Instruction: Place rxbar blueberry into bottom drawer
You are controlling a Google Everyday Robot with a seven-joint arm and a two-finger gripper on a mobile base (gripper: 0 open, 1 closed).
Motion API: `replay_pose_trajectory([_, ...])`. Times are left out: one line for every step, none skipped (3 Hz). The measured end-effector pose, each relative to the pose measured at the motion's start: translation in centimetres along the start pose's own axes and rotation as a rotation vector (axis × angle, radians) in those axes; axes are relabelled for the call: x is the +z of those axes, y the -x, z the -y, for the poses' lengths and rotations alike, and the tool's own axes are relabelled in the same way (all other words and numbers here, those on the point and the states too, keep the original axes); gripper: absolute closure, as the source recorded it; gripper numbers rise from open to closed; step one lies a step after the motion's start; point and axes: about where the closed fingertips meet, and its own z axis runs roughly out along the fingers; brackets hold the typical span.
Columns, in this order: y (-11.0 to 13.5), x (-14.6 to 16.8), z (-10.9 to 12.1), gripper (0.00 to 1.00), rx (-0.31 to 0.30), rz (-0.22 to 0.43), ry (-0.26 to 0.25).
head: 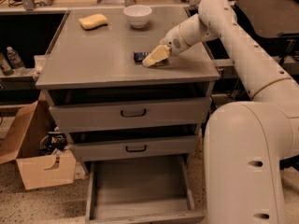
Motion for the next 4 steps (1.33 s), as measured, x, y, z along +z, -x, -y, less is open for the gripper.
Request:
replay_pose_trajectory([0.4, -0.7, 0.1, 0.72, -0.033, -0.005, -0.032])
replay_pose_trajectory([1.4, -1.8, -1.2, 0.97, -0.073, 0.005, -0.053])
replay_pose_trajectory([4.1, -6.2, -5.4, 1.0, -0.145, 0.098, -0.101])
replay_pose_trajectory([4.5, -8.9, -9.8, 1.0, -0.166, 0.17, -0.123])
